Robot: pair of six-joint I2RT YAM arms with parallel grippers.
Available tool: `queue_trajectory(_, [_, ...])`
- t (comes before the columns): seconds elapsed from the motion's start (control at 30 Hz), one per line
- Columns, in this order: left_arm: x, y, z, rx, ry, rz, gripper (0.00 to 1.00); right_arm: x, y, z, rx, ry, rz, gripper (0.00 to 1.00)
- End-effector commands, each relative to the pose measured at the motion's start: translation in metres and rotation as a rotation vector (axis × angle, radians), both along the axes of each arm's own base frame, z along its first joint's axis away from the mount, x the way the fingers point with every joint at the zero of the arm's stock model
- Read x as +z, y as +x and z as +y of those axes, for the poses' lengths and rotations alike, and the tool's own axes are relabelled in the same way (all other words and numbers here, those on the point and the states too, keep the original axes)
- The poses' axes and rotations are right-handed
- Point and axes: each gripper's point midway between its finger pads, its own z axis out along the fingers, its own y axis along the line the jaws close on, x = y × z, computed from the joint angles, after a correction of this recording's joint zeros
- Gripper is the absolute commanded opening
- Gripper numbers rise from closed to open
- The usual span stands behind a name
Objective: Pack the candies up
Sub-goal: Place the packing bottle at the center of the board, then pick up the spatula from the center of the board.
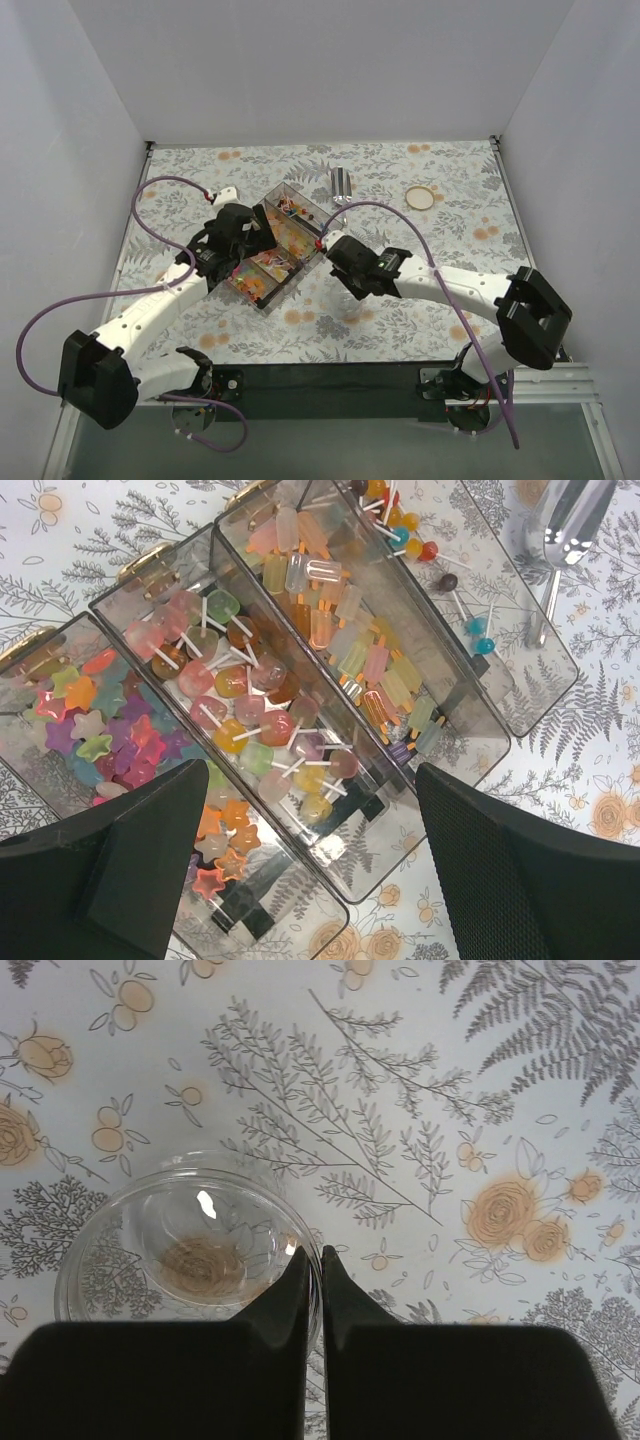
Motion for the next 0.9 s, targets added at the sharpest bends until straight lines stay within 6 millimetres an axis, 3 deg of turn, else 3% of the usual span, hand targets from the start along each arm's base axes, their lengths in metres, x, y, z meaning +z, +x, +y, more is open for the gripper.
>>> queue_trajectory(0.0, [0.012,0.002,-0.004,0.005,-0.028,-0.008,0.84,-0.006,-0.003,0.022,0.023,0.032,-0.016,0.07])
queue_trajectory(0.17, [0.013,0.003,-0.005,0.009,-0.026,0.006,0.84,-0.012,0.0,0.033,0.05,0.027,-0.006,0.18])
queue_trajectory(0.27, [0.015,0.002,-0.004,0.013,-0.024,0.004,0.83,-0.003,0.002,0.038,0.063,0.046,-0.015,0.36])
queue_trajectory(0.3, [0.015,0.003,-0.002,0.017,-0.016,0.003,0.84,0.008,0.004,0.042,0.07,0.068,-0.032,0.44])
queue_trajectory(0.4, [0.017,0.002,0.0,0.019,-0.005,-0.003,0.84,0.036,0.012,0.05,0.085,0.107,-0.071,0.57])
queue_trajectory(0.53, [0.018,-0.001,0.004,0.024,0.012,0.0,0.84,0.065,0.042,0.042,0.024,0.146,-0.109,0.58])
queue_trajectory(0.63, [0.02,-0.002,0.007,0.026,0.018,-0.004,0.83,0.071,0.075,0.027,-0.064,0.193,-0.094,0.54])
queue_trajectory(0.87, [0.013,-0.009,0.019,0.06,0.071,0.032,0.84,0.056,0.149,0.016,-0.212,0.303,-0.121,0.43])
